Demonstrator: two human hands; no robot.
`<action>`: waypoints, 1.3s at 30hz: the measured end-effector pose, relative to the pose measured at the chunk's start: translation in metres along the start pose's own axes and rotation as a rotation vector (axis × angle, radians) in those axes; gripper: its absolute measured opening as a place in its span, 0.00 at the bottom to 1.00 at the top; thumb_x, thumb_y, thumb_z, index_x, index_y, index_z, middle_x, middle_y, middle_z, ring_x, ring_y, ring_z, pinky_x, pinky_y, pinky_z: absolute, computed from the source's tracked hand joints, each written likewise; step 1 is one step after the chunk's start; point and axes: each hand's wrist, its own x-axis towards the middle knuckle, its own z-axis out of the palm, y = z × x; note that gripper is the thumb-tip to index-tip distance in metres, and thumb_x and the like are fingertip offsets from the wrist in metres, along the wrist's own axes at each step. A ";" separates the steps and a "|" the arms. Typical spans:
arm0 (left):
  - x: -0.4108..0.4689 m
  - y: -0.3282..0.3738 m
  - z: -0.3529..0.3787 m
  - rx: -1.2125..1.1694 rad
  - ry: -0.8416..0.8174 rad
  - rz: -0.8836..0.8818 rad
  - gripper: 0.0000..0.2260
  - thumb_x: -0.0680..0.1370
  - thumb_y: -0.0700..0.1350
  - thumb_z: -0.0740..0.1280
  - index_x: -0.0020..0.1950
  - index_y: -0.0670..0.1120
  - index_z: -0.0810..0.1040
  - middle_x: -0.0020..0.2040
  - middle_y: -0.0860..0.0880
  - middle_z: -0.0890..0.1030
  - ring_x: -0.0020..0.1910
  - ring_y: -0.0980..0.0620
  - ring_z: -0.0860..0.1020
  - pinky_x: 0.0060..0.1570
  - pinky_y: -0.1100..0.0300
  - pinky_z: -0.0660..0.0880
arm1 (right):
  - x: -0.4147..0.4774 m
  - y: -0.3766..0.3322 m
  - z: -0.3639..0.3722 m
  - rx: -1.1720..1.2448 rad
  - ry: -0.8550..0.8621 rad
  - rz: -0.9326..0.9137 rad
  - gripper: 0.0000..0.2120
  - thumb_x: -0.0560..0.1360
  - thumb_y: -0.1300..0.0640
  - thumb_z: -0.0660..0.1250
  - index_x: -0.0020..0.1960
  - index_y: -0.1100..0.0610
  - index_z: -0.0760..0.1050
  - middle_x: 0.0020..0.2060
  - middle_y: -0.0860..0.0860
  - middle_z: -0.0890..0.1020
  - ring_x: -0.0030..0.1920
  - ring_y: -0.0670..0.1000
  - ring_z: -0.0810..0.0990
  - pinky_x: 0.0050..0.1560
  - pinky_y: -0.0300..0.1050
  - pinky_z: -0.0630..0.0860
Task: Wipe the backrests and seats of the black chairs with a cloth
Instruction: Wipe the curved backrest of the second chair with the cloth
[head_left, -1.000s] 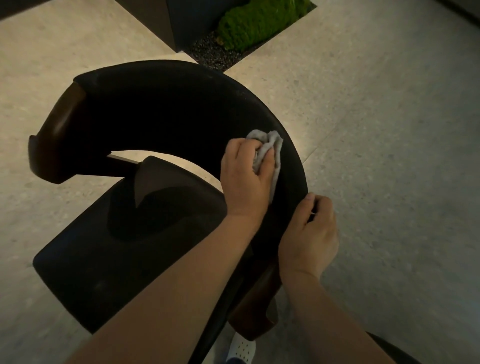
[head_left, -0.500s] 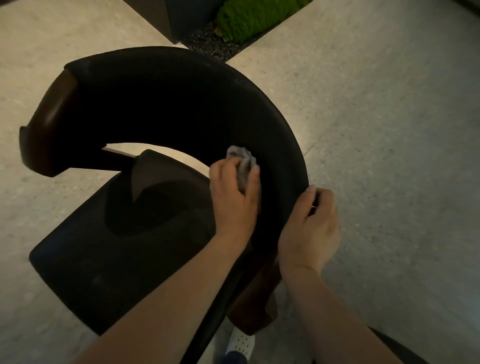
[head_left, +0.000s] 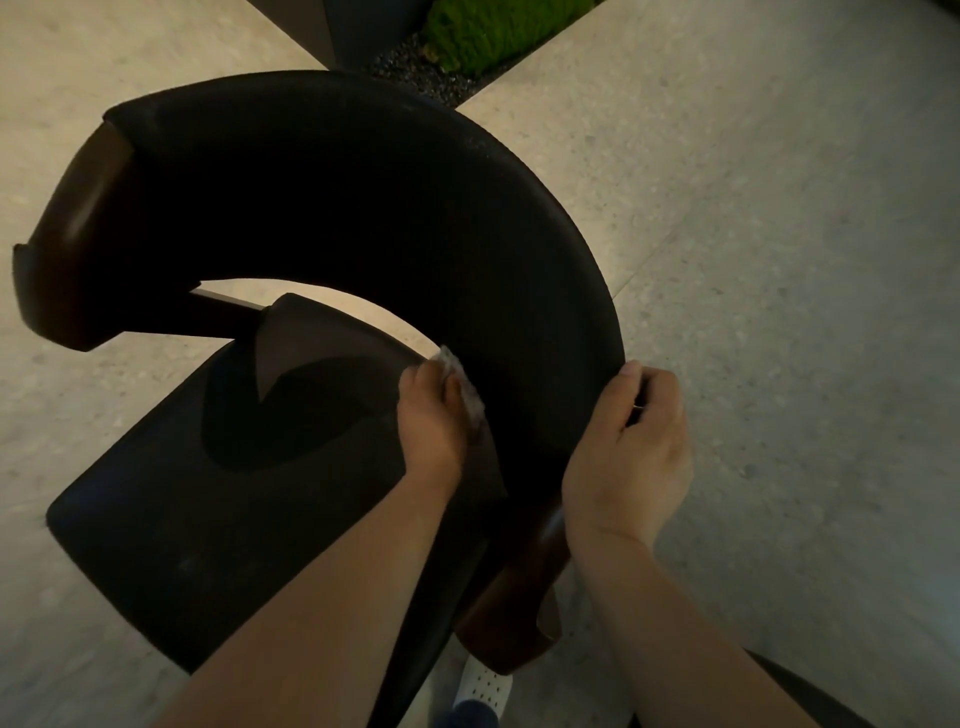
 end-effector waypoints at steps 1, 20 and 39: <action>-0.001 -0.006 -0.001 0.022 -0.046 -0.042 0.10 0.82 0.42 0.60 0.60 0.39 0.75 0.56 0.44 0.74 0.50 0.49 0.75 0.48 0.66 0.65 | 0.000 0.000 0.000 -0.005 0.000 -0.005 0.13 0.81 0.47 0.52 0.45 0.52 0.71 0.35 0.46 0.74 0.32 0.42 0.70 0.32 0.34 0.60; -0.004 0.074 -0.066 -0.076 0.096 0.382 0.05 0.81 0.48 0.63 0.52 0.47 0.75 0.52 0.50 0.72 0.45 0.64 0.72 0.45 0.77 0.68 | -0.002 -0.003 -0.002 -0.042 -0.006 -0.021 0.12 0.81 0.48 0.50 0.44 0.51 0.68 0.32 0.46 0.71 0.30 0.43 0.69 0.30 0.37 0.59; 0.033 0.136 -0.035 0.173 0.224 0.595 0.12 0.79 0.54 0.64 0.56 0.48 0.76 0.52 0.50 0.73 0.45 0.55 0.73 0.41 0.64 0.70 | -0.001 0.001 0.002 -0.039 0.028 -0.048 0.15 0.81 0.47 0.50 0.44 0.52 0.70 0.34 0.48 0.73 0.31 0.44 0.69 0.31 0.37 0.59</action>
